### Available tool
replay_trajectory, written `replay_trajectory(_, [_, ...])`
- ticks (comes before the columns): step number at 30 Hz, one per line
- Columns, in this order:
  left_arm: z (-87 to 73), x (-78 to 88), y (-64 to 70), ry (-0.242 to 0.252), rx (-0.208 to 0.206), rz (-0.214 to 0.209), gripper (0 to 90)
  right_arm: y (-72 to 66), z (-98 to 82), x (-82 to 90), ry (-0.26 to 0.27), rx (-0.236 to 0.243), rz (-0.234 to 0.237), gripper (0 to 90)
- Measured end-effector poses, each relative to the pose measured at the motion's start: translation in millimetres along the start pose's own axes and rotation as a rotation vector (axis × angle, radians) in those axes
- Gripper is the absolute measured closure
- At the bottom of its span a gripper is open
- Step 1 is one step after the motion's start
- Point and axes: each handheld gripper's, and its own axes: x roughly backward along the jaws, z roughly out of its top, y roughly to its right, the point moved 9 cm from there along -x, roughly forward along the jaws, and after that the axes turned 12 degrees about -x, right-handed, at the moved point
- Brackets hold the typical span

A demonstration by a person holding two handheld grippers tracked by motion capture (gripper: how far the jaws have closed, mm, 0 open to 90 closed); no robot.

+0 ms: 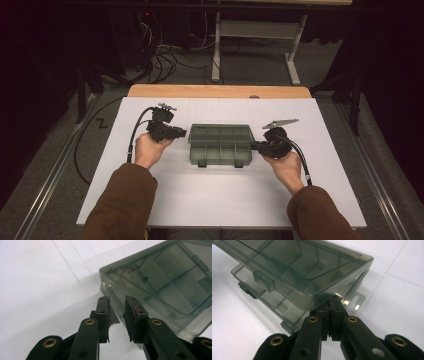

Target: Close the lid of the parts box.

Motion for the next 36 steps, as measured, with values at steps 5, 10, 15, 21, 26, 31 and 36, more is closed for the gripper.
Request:
replay_trajectory(5, [7.2,1.9,2.8,0.019,-0.005,0.003,72.2,0.6,-5.5,-2.4,-0.015,0.004,0.001,88.9])
replay_trajectory(10, [9.7,0.9,7.9,0.027,-0.019,0.003,70.8,1.8,-9.1,-4.0,-0.025,0.003,0.001,88.9])
replay_trajectory(15, [7.1,-2.6,12.9,0.002,-0.037,-0.010,68.2,3.6,-12.3,-5.3,-0.032,0.000,0.000,88.8])
replay_trajectory(21, [4.4,-7.4,16.7,-0.015,-0.048,-0.009,67.9,6.4,-14.4,-5.0,-0.034,-0.005,-0.002,88.5])
replay_trajectory(26, [3.4,-10.2,20.1,-0.021,-0.062,-0.006,67.9,9.4,-16.1,-4.0,-0.038,-0.009,-0.006,87.9])
replay_trajectory(31, [0.7,-12.1,22.9,-0.027,-0.072,-0.005,70.2,13.2,-15.7,-0.9,-0.033,-0.008,-0.024,87.8])
replay_trajectory(36, [-3.2,-13.0,25.2,-0.036,-0.079,-0.009,73.0,14.7,-13.0,3.1,-0.023,-0.003,-0.029,90.0])
